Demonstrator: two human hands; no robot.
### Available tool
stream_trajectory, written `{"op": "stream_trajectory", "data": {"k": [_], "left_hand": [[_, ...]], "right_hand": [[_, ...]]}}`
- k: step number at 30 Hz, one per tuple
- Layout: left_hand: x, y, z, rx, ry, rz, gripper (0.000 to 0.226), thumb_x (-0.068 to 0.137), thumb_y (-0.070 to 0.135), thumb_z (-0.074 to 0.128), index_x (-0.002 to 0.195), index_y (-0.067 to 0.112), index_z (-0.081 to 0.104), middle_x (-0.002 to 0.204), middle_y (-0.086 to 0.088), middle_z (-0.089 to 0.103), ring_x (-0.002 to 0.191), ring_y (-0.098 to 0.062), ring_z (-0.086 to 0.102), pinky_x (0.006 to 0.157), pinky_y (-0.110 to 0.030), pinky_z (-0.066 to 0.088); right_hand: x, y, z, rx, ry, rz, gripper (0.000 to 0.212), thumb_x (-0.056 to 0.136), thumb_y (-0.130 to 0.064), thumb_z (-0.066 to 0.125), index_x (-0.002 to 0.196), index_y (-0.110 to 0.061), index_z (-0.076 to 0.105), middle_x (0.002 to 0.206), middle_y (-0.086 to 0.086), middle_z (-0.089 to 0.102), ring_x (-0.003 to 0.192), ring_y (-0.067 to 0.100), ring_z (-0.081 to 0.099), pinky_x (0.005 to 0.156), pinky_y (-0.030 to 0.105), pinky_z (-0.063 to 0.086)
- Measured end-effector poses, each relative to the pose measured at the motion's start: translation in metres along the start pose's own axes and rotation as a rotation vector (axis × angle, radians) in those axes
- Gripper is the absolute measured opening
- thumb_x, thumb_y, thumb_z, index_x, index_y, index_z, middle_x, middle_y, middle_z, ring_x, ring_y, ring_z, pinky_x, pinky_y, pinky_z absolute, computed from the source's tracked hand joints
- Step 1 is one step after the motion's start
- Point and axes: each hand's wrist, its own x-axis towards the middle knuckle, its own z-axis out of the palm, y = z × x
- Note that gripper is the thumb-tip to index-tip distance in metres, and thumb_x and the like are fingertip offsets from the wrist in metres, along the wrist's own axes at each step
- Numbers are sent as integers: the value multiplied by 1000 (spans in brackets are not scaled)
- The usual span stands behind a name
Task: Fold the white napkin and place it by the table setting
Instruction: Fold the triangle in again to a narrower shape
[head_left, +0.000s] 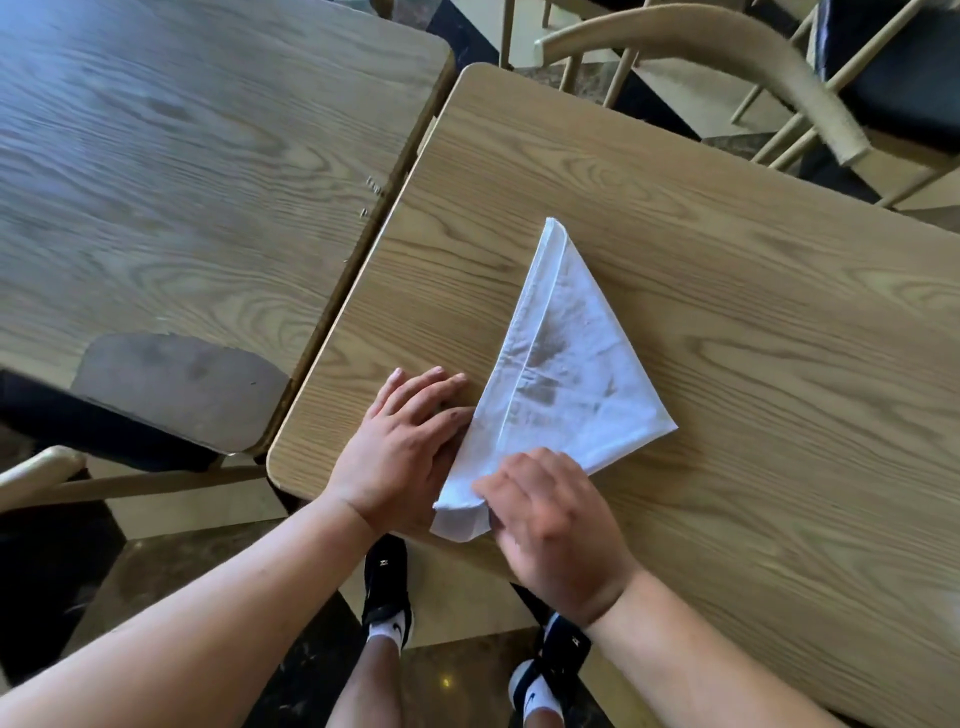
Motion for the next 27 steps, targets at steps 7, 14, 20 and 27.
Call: {"op": "stream_trajectory", "data": {"k": [7, 14, 20, 27], "left_hand": [[4, 5, -7, -124, 19, -85, 47, 103, 33, 45, 145, 21, 61, 157, 4, 55, 153, -16, 41, 127, -52, 25], [2, 9, 1, 210, -87, 60, 59, 96, 62, 56, 150, 38, 56, 166, -4, 43, 153, -34, 39, 125, -61, 23], [3, 9, 1, 255, -90, 63, 62, 94, 65, 55, 150, 40, 55, 167, -4, 41, 154, -35, 37, 126, -61, 21], [4, 11, 0, 233, -98, 48, 60, 90, 57, 63, 147, 38, 59, 166, -3, 43, 154, -35, 37, 126, -61, 21]], "right_hand": [[-19, -6, 29, -63, -96, -61, 17, 87, -15, 69, 104, -16, 69, 96, 7, 64, 92, 32, 61, 87, 44, 51], [-48, 12, 32, -43, -187, -111, 59, 89, -41, 69, 139, -10, 65, 143, 9, 64, 134, 28, 57, 117, 46, 43], [-76, 68, 0, -91, -336, 7, 74, 101, -52, 52, 163, -16, 33, 173, 6, 25, 161, 25, 19, 129, 49, 20], [-91, 130, -36, -219, -344, 257, 77, 101, -53, 38, 165, -14, 23, 175, 4, 17, 162, 24, 13, 127, 57, 21]]}}
